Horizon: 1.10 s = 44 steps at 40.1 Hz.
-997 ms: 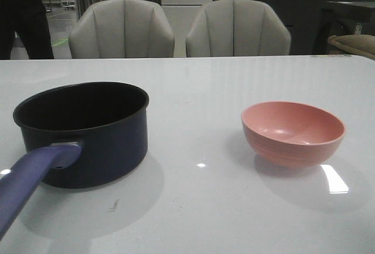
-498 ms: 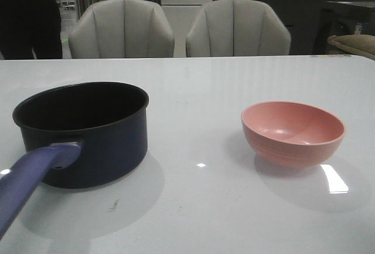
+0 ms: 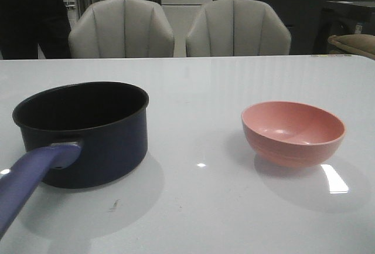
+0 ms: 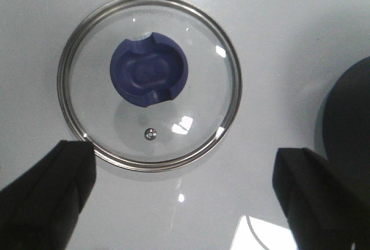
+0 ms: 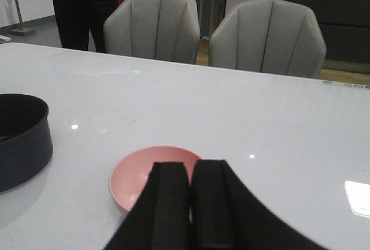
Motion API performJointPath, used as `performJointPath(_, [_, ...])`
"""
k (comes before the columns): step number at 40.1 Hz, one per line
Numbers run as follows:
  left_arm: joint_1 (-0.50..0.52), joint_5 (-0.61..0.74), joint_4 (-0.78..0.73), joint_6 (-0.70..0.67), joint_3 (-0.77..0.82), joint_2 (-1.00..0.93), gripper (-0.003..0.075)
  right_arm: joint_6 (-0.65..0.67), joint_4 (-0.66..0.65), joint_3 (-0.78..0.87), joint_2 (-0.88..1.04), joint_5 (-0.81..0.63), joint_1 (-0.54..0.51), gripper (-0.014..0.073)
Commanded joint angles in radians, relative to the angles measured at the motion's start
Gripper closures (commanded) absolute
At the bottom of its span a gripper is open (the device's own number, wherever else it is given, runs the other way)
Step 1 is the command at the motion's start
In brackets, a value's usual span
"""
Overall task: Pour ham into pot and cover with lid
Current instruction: 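Grasp the purple knob of the set-aside glass lid with the left gripper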
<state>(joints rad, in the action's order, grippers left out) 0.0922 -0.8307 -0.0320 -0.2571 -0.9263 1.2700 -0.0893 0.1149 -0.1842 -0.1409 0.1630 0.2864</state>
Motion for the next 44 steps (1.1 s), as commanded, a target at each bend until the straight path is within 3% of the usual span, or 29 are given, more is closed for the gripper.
performJointPath(1, [0.067,-0.03,0.038,0.031,-0.086,0.059,0.0061,-0.01,0.002,-0.027,-0.008,-0.081,0.0,0.0433])
performJointPath(24, [0.103,-0.179,0.113,0.082,-0.345,0.382,0.0061,-0.01,0.002,-0.027,-0.008,-0.081,0.0,0.0433])
performJointPath(44, [0.134,-0.176,0.115,0.077,-0.386,0.502,0.0061,-0.01,0.002,-0.027,-0.008,-0.081,0.0,0.0433])
